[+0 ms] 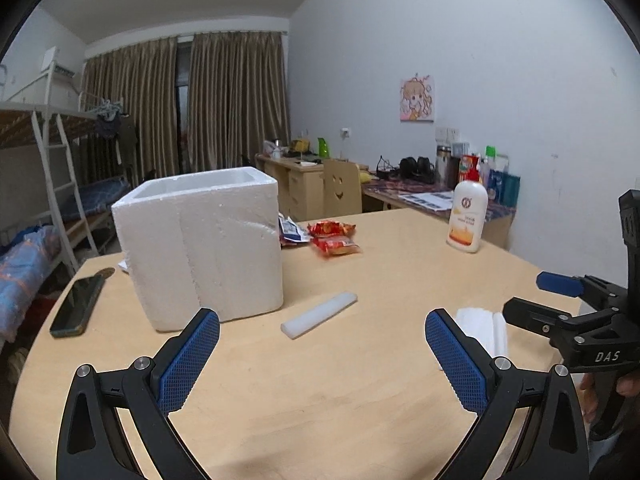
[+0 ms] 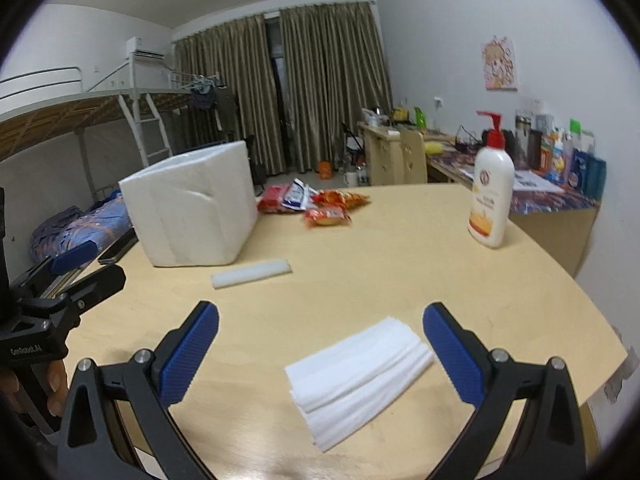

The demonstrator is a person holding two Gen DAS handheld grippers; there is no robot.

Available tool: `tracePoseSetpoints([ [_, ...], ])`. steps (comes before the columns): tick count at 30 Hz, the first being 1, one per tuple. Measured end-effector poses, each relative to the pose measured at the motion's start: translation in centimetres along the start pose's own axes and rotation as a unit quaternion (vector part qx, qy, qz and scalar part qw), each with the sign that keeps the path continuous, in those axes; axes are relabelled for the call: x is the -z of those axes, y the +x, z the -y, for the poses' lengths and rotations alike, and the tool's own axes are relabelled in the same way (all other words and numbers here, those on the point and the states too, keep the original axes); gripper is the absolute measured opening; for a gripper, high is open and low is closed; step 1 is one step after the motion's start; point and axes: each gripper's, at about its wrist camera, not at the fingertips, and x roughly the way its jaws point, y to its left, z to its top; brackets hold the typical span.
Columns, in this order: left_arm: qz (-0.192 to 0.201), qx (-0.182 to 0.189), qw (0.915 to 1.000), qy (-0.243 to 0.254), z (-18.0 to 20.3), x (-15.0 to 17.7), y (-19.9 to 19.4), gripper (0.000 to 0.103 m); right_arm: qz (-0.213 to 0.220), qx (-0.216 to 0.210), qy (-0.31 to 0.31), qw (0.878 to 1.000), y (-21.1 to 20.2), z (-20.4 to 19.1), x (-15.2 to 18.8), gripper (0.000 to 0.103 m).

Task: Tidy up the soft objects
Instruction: 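Move the left gripper to the white foam strip while the right gripper approaches the white tissues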

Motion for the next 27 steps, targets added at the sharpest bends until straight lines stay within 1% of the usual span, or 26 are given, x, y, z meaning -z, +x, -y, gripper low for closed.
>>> tracePoseSetpoints([
  [2,-0.006,0.002,0.9999,0.009,0.0,-0.1,0.8,0.103,-0.006,0.003,0.004,1.0,0.2,0.3,0.1,0.103],
  [5,-0.026,0.023,0.9993,0.016,0.0,-0.6,1.9,0.103,-0.011,0.007,0.004,1.0,0.4,0.5,0.3,0.103],
  [10,-0.04,0.045,0.9977,0.032,0.2,-1.4,3.8,0.103,-0.017,0.013,0.007,1.0,0.6,1.1,0.4,0.103],
  [12,-0.054,0.059,0.9962,0.034,0.1,-1.8,4.9,0.103,-0.02,0.014,0.01,1.0,0.8,1.4,0.4,0.103],
  [14,-0.075,0.079,0.9939,0.02,-0.4,-2.2,6.3,0.103,-0.023,0.016,0.013,1.0,1.0,1.7,0.5,0.103],
  [16,-0.095,0.086,0.9918,0.003,-0.7,-2.4,7.7,0.103,-0.028,0.015,0.014,0.999,1.2,1.8,0.6,0.103],
  [20,-0.136,0.082,0.9869,-0.027,-1.5,-2.3,10.9,0.103,-0.044,0.012,0.02,0.999,2.1,2.1,0.7,0.103],
  [22,-0.145,0.079,0.9862,-0.019,-1.3,-2.0,11.9,0.103,-0.049,0.015,0.019,0.998,2.3,2.2,0.7,0.103],
  [25,-0.155,0.085,0.984,0.019,-0.7,-1.5,13.5,0.1,-0.056,0.011,0.021,0.998,2.6,2.3,0.7,0.103],
  [27,-0.162,0.092,0.9821,0.031,-1.0,-1.0,14.3,0.099,-0.06,0.01,0.02,0.998,2.9,2.4,0.7,0.103],
])
